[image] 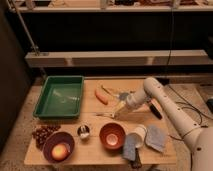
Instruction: Place fork in plastic cup
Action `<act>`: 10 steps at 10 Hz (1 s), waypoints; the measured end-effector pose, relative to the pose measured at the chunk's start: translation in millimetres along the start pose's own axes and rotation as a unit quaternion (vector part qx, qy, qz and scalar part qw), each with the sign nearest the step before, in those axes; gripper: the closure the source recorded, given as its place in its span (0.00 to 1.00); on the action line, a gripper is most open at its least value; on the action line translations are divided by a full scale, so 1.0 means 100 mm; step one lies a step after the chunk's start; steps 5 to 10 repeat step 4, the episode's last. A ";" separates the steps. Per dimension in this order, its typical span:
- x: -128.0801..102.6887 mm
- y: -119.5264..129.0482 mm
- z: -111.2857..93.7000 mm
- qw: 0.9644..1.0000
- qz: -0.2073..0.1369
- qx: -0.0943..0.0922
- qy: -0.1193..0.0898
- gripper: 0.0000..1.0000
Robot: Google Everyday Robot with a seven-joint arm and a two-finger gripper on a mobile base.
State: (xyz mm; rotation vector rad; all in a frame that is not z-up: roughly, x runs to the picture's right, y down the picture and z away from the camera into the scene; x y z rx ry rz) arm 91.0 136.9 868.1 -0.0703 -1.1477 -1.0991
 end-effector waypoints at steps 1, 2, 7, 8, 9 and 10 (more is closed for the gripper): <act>0.02 0.03 0.00 1.000 0.012 -0.008 0.009 0.90; 0.03 0.05 -0.01 1.000 0.020 -0.012 0.014 0.98; 0.04 0.08 -0.02 0.999 0.031 -0.014 0.022 1.00; 0.04 0.08 -0.02 0.999 0.031 -0.014 0.022 1.00; 0.04 0.08 -0.02 0.999 0.031 -0.014 0.022 1.00; 0.04 0.08 -0.02 0.999 0.031 -0.014 0.022 1.00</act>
